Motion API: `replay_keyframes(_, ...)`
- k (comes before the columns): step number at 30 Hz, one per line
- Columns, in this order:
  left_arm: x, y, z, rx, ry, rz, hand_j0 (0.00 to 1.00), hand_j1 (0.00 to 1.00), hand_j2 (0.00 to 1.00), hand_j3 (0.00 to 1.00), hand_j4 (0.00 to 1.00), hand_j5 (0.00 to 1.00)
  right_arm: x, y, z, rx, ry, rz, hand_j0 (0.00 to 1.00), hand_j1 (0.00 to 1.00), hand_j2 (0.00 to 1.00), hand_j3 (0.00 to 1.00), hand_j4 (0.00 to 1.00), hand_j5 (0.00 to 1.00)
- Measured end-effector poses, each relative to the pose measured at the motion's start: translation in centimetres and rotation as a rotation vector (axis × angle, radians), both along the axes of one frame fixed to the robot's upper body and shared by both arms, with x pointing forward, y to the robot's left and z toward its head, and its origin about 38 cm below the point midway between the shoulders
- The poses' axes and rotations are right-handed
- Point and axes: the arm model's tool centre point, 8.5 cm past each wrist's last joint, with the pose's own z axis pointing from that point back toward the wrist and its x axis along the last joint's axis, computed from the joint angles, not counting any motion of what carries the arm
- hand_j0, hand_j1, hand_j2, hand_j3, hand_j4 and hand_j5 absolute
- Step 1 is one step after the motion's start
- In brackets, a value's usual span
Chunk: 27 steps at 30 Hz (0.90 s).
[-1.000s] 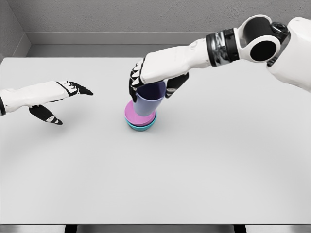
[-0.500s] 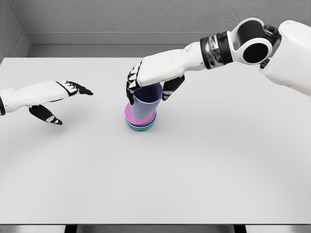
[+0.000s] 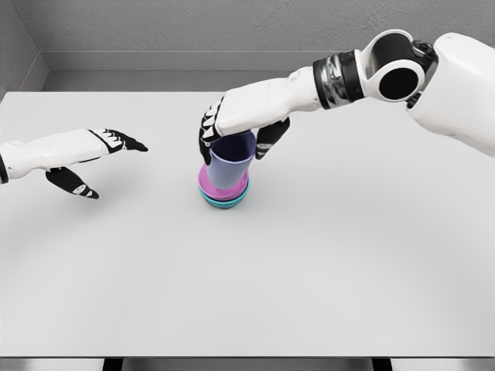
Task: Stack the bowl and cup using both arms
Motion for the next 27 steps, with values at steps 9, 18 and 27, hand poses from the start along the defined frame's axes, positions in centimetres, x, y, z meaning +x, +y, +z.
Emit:
replay_keyframes(9,0.0,0.0,0.0,0.0,0.0,0.0,1.0,1.0,1.0,1.0,1.0,1.0,0.7,-0.3,-0.4,-0.009,0.008,-0.026,0.62,0.62,0.62,0.62,0.62,0.62)
replay_keyframes(18,0.0,0.0,0.0,0.0,0.0,0.0,1.0,1.0,1.0,1.0,1.0,1.0,1.0,-0.1,-0.6,-0.012,0.012,-0.032,0.62,0.62,0.62,0.62,0.62,0.62)
replay_keyframes(27,0.0,0.0,0.0,0.0,0.0,0.0,1.0,1.0,1.0,1.0,1.0,1.0,1.2,0.0,-1.1,-0.021,0.02,-0.037,0.62,0.62,0.62,0.62,0.62,0.62)
